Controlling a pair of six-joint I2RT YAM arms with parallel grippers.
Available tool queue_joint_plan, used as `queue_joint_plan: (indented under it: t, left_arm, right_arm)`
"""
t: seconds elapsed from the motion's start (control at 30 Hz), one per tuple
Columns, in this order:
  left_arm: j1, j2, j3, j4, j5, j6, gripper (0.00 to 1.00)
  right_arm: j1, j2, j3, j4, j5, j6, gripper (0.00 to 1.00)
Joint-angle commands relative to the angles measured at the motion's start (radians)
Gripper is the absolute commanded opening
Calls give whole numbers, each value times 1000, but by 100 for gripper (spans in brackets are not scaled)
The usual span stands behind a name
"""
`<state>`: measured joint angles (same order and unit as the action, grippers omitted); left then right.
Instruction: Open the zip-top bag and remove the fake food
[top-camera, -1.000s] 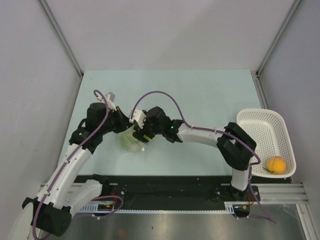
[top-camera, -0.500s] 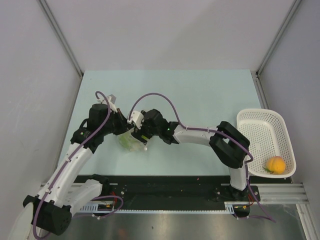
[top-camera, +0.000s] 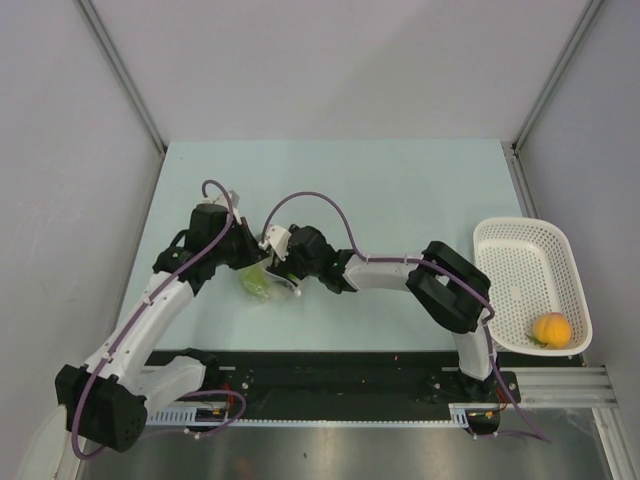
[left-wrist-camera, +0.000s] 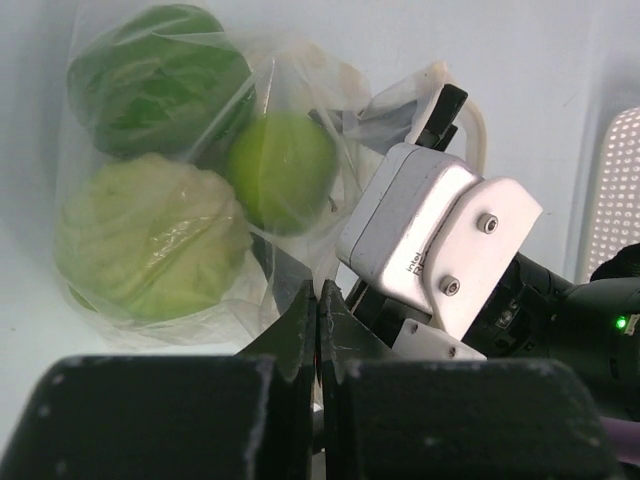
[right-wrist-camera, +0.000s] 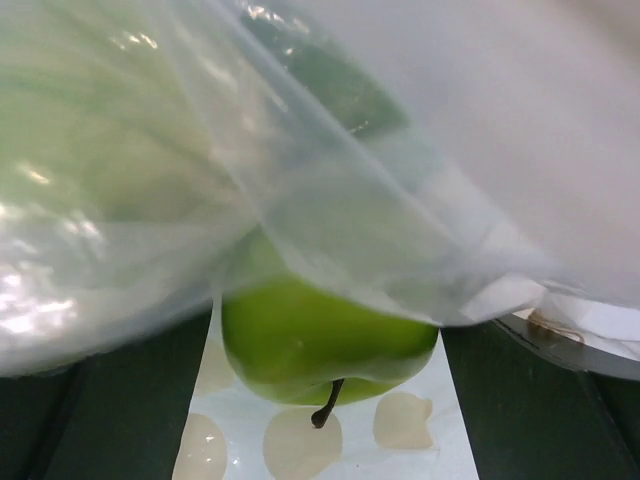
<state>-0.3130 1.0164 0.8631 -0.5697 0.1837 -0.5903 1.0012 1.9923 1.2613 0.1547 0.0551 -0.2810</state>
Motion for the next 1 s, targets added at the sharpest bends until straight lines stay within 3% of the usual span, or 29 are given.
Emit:
queue_joint_plan:
  t: [0.0, 0.1, 0.3, 0.4, 0.77, 0.97]
  left_arm:
    - [-8, 7, 28, 83, 19, 23, 0]
    - [-8, 7, 22, 88, 16, 20, 0]
    - [-8, -7, 13, 77, 5, 33, 0]
    - [-8, -18, 13, 68, 2, 47, 0]
    - [-8, -81, -6, 47, 30, 81, 0]
    - [-8, -88, 11, 41, 31, 81, 0]
  right_arm:
    - [5, 51, -28, -50, 52, 9, 97]
    - [14, 19, -30, -50, 31, 14, 89]
    - [23, -78, -37, -87, -4, 54, 46]
    - [30, -144, -40, -107, -41, 78, 33]
    - [40, -372, -40, -149, -139, 258, 30]
    - [25, -493, -43, -254, -94, 313, 29]
